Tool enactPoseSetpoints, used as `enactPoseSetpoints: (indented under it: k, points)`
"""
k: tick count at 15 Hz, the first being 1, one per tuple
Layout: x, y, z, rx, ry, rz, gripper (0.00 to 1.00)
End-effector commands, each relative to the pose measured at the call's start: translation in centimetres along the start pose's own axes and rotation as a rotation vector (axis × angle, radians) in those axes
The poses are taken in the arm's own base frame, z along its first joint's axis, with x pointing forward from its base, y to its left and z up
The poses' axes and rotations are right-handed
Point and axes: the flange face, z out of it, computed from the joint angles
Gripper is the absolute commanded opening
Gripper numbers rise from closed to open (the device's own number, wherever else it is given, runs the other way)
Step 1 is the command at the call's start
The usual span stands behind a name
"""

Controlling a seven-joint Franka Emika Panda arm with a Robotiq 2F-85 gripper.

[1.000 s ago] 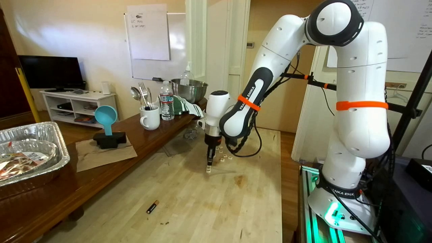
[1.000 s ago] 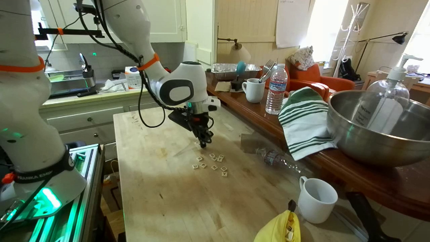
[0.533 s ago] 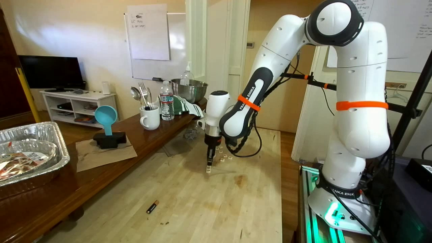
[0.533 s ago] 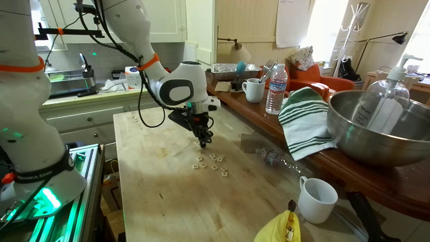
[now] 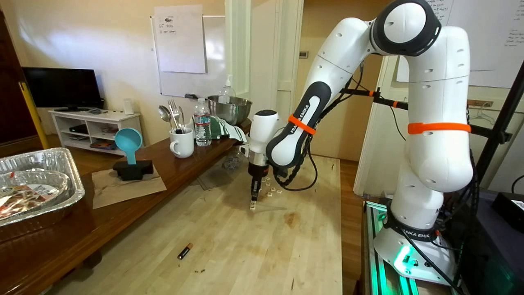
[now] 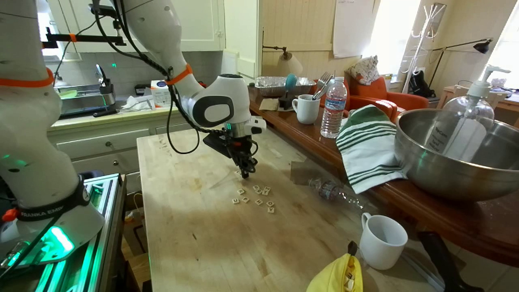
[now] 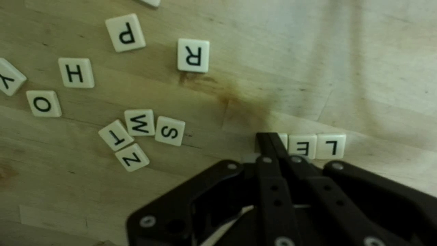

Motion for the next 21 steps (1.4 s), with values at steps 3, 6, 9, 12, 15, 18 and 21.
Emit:
enactPoseSetpoints:
  k: [3,6,9,12,15,18,21]
  points:
    - [-0.2,0.2,-0.3,0.003,0.006,0.006,0.00]
    - [-0.3,0.3,-0.6,0.005,0.010,0.013,0.00]
    - [-0.3,0.5,-1.0,0.006,0.017,0.027,0.00]
    - [-0.8,1.3,-1.3,-0.001,0.006,0.039,0.00]
    - [-2.1,2.9,-1.6,-0.017,-0.005,0.057,0.00]
    - [-3.5,4.7,-1.9,-0.038,-0.008,0.067,0.00]
    - [-4.9,6.2,-1.9,-0.056,-0.021,0.052,0.00]
